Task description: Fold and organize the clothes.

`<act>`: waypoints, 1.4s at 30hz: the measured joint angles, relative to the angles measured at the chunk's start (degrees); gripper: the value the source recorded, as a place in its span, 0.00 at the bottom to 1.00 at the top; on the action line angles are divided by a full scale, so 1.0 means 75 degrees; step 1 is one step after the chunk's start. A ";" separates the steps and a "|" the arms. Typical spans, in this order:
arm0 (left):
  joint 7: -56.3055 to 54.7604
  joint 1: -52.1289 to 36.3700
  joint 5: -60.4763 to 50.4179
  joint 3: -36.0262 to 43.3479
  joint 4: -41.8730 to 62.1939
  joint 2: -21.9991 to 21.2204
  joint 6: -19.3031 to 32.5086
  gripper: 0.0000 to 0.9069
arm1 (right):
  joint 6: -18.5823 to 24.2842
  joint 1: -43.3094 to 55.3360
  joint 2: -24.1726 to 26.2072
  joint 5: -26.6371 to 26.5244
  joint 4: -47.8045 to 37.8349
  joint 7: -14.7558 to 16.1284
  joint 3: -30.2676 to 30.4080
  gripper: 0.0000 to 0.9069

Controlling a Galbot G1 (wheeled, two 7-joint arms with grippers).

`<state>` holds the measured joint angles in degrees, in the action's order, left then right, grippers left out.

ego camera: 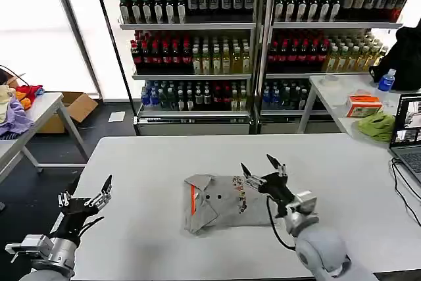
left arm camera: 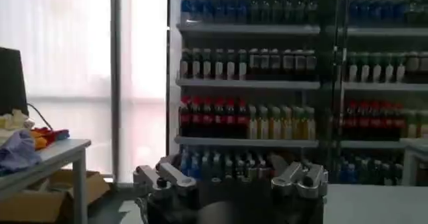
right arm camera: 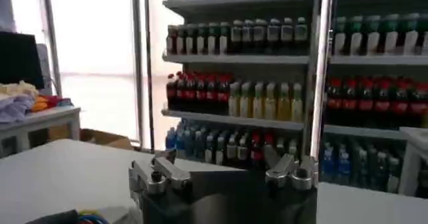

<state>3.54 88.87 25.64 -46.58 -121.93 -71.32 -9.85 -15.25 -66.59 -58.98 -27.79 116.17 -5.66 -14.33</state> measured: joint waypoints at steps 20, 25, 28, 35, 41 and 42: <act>0.0059 0.1024 -0.0518 0.0643 -0.0719 -0.0243 0.0414 1.00 | 0.2125 -0.3293 -0.0447 -0.0327 0.0287 0.0973 -0.2728 1.00; 0.0072 0.1158 -0.0604 0.0770 -0.0770 -0.0275 0.0473 1.00 | 0.2320 -0.3547 -0.0604 -0.0334 0.0199 0.1048 -0.3089 1.00; 0.0080 0.1193 -0.0645 0.0799 -0.0777 -0.0275 0.0498 1.00 | 0.2400 -0.3650 -0.0642 -0.0344 0.0141 0.1070 -0.3222 1.00; 0.0095 0.1247 -0.0685 0.0808 -0.0817 -0.0285 0.0524 1.00 | 0.2445 -0.3739 -0.0719 -0.0332 0.0013 0.1082 -0.3412 1.00; 0.0095 0.1263 -0.0701 0.0834 -0.0843 -0.0311 0.0525 1.00 | 0.2463 -0.3790 -0.0746 -0.0341 -0.0016 0.1097 -0.3492 1.00; 0.0095 0.1271 -0.0707 0.0837 -0.0845 -0.0318 0.0525 1.00 | 0.2467 -0.3802 -0.0750 -0.0353 -0.0016 0.1097 -0.3502 1.00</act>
<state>4.26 98.40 20.34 -40.31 -128.27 -73.70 -5.91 3.25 -95.11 -64.61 -30.44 116.04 2.57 -40.60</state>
